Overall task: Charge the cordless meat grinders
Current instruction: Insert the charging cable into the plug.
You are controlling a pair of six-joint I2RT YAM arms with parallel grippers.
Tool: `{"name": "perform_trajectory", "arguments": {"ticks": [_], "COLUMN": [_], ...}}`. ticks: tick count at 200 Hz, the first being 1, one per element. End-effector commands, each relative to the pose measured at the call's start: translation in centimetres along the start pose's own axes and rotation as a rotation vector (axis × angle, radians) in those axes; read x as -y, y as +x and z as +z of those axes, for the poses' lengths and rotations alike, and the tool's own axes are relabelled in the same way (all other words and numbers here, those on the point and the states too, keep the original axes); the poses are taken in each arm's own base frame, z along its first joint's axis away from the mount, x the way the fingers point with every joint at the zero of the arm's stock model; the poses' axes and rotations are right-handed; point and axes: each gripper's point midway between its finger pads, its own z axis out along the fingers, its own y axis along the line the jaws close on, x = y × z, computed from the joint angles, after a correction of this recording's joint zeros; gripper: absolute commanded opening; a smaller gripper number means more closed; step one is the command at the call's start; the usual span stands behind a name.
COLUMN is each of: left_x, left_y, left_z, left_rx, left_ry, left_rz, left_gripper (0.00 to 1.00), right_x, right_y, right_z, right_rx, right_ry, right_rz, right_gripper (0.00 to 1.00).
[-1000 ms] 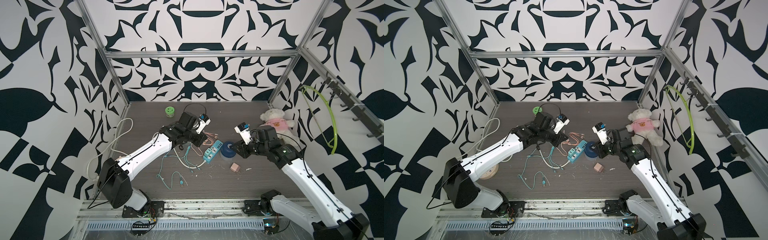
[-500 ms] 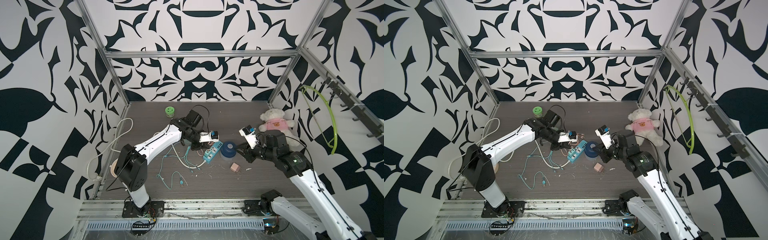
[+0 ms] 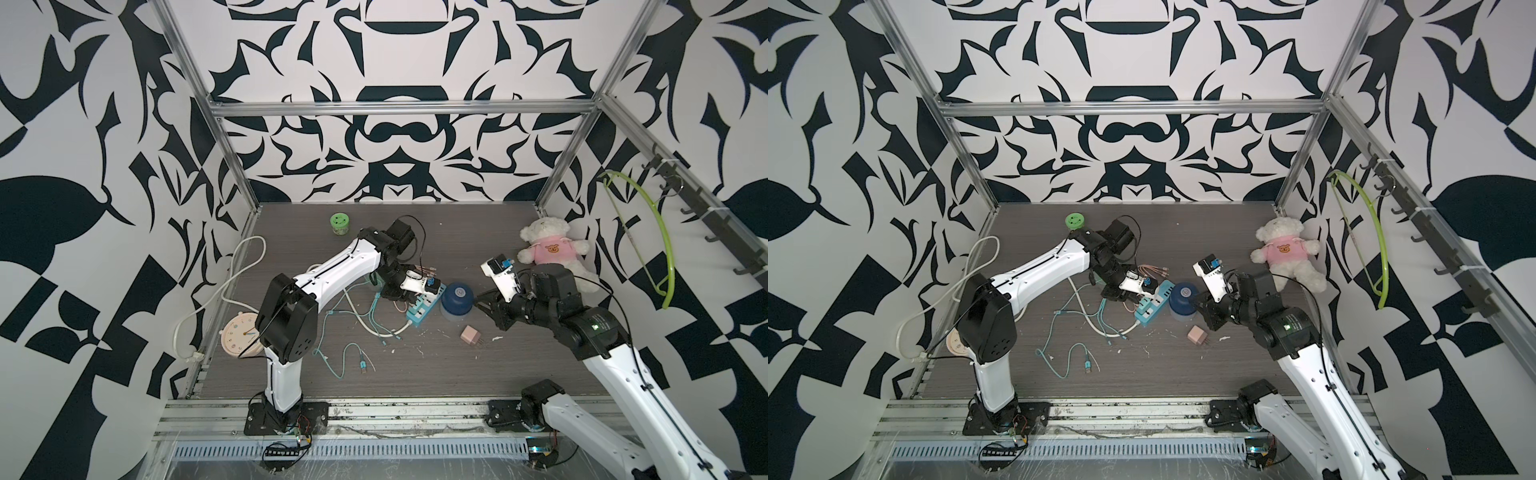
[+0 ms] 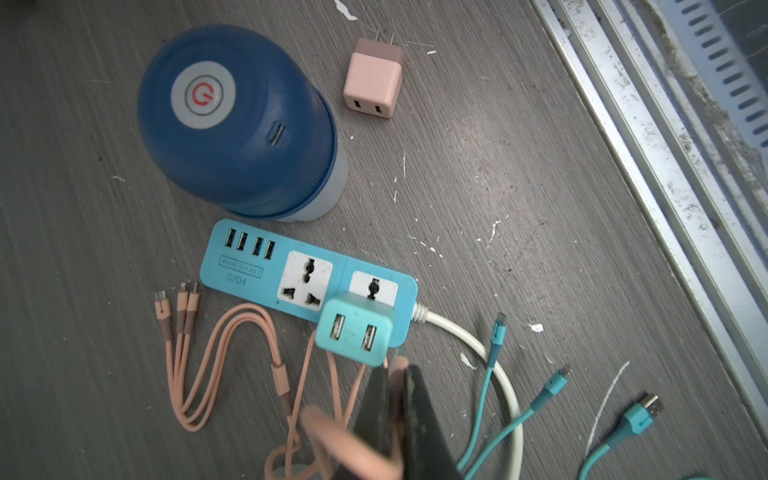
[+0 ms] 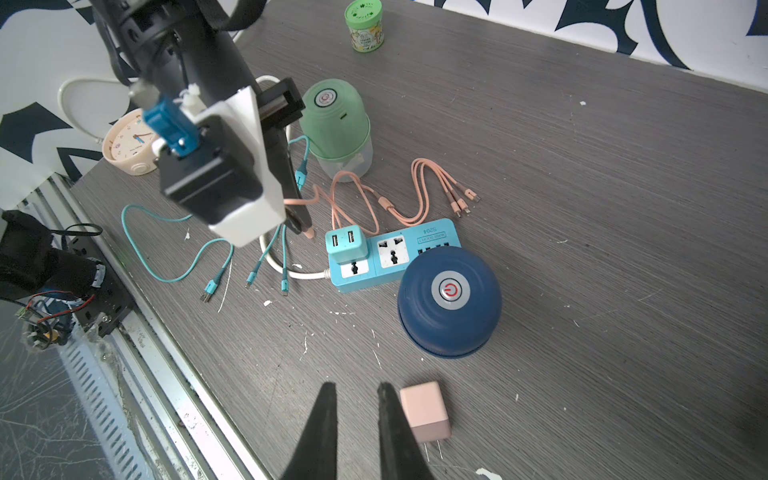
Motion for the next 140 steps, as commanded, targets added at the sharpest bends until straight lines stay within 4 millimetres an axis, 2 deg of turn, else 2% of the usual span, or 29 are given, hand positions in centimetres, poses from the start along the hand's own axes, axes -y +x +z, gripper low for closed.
{"name": "perform_trajectory", "arguments": {"ticks": [1, 22, 52, 91, 140], "left_x": [0.6, 0.0, -0.4, -1.0, -1.2], "left_y": [0.0, -0.5, 0.0, -0.3, 0.4], "left_z": [0.6, 0.9, 1.5, 1.5, 2.2], "left_rx": [-0.022, -0.015, -0.03, -0.016, -0.036], "left_ry": [0.05, 0.039, 0.043, 0.018, 0.012], "left_rz": [0.036, 0.058, 0.059, 0.076, 0.083], "left_gripper": [0.0, 0.0, 0.0, 0.0, 0.0], "right_x": [0.0, -0.1, -0.1, -0.2, -0.3], "right_y": [-0.4, -0.2, 0.0, 0.3, 0.3], "right_z": [-0.1, -0.1, -0.1, 0.0, 0.1], "right_rx": [0.013, 0.011, 0.011, 0.01, 0.009], "right_ry": [0.0, -0.002, -0.004, -0.008, -0.016], "right_rz": [-0.007, -0.007, -0.006, -0.003, -0.001], "right_gripper": [0.16, 0.16, 0.16, 0.15, 0.15]}}
